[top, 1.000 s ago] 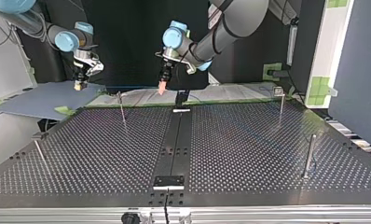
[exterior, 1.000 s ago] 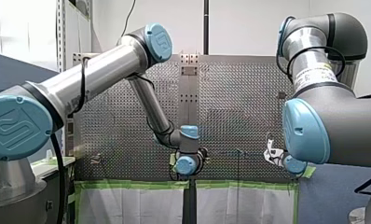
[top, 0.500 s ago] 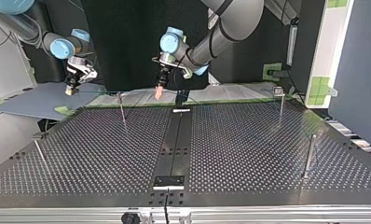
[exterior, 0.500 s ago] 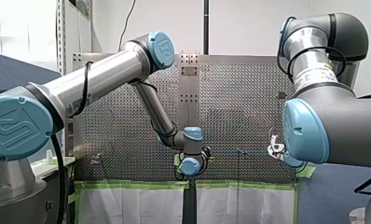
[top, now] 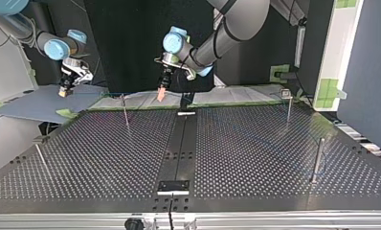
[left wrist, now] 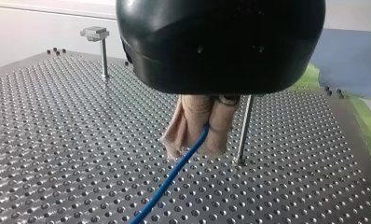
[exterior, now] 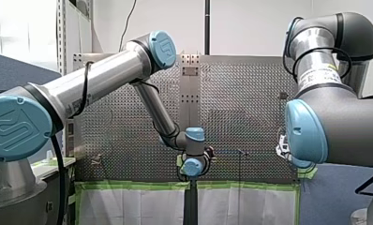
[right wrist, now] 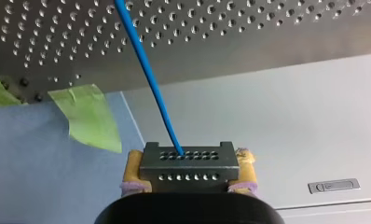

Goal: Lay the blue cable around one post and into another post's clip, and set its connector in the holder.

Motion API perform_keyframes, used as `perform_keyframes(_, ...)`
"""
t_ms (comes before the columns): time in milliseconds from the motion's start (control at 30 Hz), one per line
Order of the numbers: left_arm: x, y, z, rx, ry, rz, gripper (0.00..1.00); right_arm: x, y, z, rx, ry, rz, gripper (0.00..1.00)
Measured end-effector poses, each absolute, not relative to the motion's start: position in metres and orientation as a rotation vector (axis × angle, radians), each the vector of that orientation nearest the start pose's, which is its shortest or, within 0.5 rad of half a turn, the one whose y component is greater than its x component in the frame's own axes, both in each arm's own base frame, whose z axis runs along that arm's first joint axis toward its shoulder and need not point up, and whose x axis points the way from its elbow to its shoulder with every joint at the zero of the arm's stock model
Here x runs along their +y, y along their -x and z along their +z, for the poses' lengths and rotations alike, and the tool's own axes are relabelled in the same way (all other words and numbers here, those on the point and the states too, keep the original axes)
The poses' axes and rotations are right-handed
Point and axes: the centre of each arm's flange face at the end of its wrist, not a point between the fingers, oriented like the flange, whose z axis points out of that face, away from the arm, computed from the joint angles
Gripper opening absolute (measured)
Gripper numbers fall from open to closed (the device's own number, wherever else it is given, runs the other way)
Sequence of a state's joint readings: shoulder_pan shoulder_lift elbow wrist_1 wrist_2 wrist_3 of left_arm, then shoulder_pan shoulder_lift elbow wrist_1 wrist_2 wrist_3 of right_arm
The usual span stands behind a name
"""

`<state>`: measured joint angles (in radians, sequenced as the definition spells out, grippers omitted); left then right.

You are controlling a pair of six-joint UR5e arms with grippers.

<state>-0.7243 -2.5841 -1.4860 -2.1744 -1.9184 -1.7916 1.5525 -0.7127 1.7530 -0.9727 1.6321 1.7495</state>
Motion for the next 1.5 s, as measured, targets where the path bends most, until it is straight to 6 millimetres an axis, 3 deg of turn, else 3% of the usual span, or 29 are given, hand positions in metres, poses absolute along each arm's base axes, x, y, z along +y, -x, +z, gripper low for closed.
perform_keyframes(533,-0.542,-0.428,-0.031,1.578,-0.178,-0.461,0.00,-0.612,-0.109,-0.008,-1.446,-1.144,1.208,0.07)
perform_keyframes(767,-0.541,-0.429,-0.034,1.555,-0.154,-0.482,0.00,-0.614,-0.113,-0.006,-1.411,-1.158,1.248,0.07)
perform_keyframes(1100,-0.536,-0.424,-0.064,1.585,-0.162,-0.472,0.00,-0.617,-0.111,-0.004,-1.396,-1.141,1.267,0.07)
perform_keyframes(1500,-0.534,-0.436,-0.061,1.561,-0.137,-0.481,0.00,-0.619,-0.109,-0.004,-1.394,-1.129,1.276,0.07)
